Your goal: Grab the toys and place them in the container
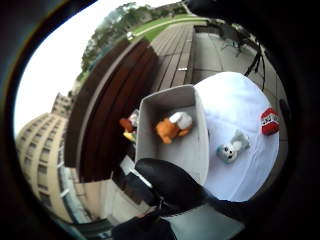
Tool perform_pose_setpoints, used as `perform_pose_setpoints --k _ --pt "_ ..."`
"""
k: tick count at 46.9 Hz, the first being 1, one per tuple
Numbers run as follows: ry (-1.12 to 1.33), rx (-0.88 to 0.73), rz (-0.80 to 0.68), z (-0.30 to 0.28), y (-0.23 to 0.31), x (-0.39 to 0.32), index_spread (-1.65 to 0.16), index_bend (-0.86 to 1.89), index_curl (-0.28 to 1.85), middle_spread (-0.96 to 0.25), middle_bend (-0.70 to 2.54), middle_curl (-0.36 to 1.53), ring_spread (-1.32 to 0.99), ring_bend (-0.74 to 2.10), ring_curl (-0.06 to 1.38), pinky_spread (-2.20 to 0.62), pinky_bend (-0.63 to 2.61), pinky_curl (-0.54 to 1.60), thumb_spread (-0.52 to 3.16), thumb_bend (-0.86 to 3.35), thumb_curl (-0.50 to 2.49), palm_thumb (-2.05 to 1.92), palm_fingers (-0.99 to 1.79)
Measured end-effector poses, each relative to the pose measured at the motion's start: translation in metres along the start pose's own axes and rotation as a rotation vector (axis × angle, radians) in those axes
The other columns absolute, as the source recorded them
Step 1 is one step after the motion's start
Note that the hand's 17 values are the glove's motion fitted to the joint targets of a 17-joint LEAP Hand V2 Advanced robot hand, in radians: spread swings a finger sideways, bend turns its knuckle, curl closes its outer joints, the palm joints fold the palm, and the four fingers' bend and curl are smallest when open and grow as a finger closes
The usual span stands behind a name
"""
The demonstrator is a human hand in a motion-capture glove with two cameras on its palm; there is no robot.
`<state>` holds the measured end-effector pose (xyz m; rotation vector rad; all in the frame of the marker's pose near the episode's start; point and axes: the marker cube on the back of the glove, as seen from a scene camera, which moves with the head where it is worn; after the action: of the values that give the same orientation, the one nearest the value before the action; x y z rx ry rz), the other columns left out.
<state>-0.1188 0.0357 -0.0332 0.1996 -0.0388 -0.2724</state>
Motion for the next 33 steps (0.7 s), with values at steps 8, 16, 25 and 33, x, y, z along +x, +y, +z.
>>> perform_pose_setpoints --k 8,16,25,33 --pt "-0.015 -0.083 0.057 0.032 0.002 0.057 -0.35 0.1 0.27 -0.04 0.2 0.39 -0.06 0.66 0.34 -0.07 1.46 0.42 0.84 -0.09 0.29 -0.1 -0.07" --pt "0.03 -0.162 0.084 0.095 0.011 0.091 -0.35 0.1 0.24 -0.03 0.19 0.39 -0.03 0.62 0.32 -0.02 1.47 0.4 0.87 -0.08 0.27 -0.09 -0.1" --pt "0.016 -0.284 0.077 0.167 0.03 0.102 -0.33 0.08 0.21 -0.03 0.17 0.38 -0.01 0.57 0.3 0.0 1.47 0.39 0.89 -0.07 0.26 -0.07 -0.14" --pt "0.021 -0.402 0.085 0.241 0.064 0.092 -0.32 0.06 0.18 -0.02 0.17 0.37 0.0 0.56 0.3 0.02 1.47 0.38 0.9 -0.06 0.26 -0.06 -0.16"
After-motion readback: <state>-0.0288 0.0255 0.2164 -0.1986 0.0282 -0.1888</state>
